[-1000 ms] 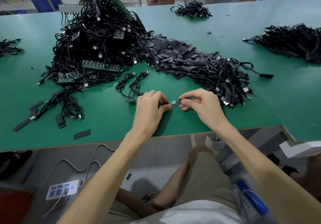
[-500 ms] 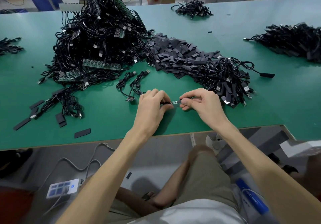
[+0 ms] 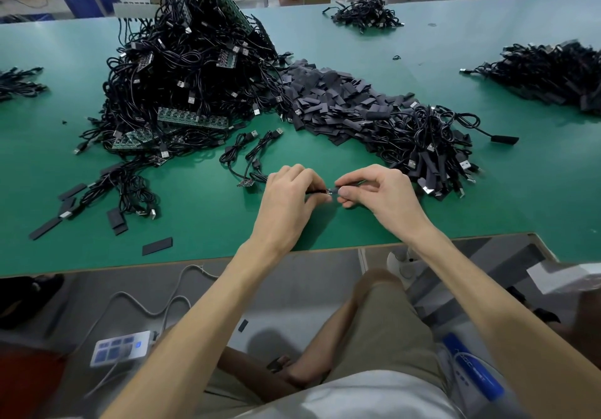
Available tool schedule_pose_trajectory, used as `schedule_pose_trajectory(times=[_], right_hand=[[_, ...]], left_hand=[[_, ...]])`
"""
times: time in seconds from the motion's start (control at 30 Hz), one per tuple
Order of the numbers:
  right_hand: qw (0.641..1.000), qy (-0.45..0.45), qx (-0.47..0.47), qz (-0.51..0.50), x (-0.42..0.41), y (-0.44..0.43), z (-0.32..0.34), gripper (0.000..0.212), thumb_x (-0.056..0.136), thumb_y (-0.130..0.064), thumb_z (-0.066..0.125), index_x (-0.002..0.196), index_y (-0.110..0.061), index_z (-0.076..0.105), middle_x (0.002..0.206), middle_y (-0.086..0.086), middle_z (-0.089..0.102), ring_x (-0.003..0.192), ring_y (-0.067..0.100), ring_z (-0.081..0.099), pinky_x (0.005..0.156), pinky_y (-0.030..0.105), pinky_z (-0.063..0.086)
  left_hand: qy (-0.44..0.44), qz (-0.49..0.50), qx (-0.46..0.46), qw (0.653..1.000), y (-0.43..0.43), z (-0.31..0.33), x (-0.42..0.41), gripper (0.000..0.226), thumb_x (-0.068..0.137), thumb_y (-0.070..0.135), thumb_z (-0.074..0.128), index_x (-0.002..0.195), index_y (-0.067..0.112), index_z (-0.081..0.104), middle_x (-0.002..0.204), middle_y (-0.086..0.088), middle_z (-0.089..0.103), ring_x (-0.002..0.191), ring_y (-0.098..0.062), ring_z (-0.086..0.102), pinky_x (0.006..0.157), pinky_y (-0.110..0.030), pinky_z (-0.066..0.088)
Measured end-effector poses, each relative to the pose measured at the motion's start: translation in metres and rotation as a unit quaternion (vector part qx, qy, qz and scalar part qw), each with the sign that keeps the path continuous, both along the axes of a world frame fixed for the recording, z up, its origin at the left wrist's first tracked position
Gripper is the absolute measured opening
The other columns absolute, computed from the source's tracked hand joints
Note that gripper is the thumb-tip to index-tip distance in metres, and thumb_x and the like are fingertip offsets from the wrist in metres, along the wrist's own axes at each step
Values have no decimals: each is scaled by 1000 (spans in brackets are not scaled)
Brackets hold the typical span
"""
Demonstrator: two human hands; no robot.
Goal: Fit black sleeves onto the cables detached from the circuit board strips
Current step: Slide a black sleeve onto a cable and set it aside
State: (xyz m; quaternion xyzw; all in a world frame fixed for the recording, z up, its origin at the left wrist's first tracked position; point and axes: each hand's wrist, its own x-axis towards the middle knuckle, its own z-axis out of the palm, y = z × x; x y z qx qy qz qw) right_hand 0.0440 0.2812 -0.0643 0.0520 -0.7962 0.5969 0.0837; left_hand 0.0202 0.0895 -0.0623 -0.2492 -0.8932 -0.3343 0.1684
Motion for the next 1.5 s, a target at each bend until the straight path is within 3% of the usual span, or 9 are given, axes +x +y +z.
schedule_pose_trajectory(times=[0.27,0.4,0.6,0.77,1.0,1.13,1.3,1.5], right_hand=[[996,17,90,-9,0,-1,4,14,88,-11,79,102,-12,81,97,11,63,82,25,70,69,24,52],[997,16,72,-18,1,-1,5,12,88,-9,78,100,-10,80,98,13,63,78,26,71,65,15,47],[998,9,69,-2,2,-1,4,9,90,-9,76,98,-10,80,99,14,62,76,26,71,64,20,52],[999,4,41,23,1,-2,2,13,88,-4,77,99,-11,79,99,17,62,78,30,70,65,26,56],[999,18,23,22,1,-1,2,12,89,-3,76,100,-7,78,100,20,61,72,26,70,62,24,56],[1000,21,8,10,0,1,1,12,89,-3,76,100,-5,79,98,20,61,64,18,67,61,23,54],[1000,15,14,18,-1,1,-1,9,90,-3,75,97,-7,79,95,18,63,64,25,68,63,29,57],[999,5,-13,35,-2,2,-1,11,90,0,74,98,-6,77,94,26,65,65,23,68,64,31,58]], left_hand=[[-8,-26,25,999,0,1,-1,15,87,24,79,97,16,72,93,7,65,91,-15,56,92,-37,43],[-40,-37,69,996,-2,2,-1,15,87,15,78,101,12,73,96,4,70,91,-18,65,93,-45,50],[-39,-26,67,997,-3,1,0,9,84,15,81,91,11,78,89,1,71,86,-25,64,86,-45,51],[1,-32,35,999,-1,1,4,10,83,14,81,92,10,78,88,-1,69,86,-27,61,84,-32,45],[-10,-50,70,996,-1,6,6,17,84,19,80,98,10,76,93,1,72,89,-21,66,91,-45,50],[-22,-29,82,996,-2,4,5,15,86,21,79,96,11,75,91,3,71,90,-22,64,90,-44,49],[0,-25,65,998,-2,1,6,10,85,16,80,89,8,76,86,-1,70,88,-26,62,84,-43,51],[31,-30,55,998,-2,-1,7,9,85,13,80,88,6,76,85,-4,70,85,-27,63,82,-40,51]])
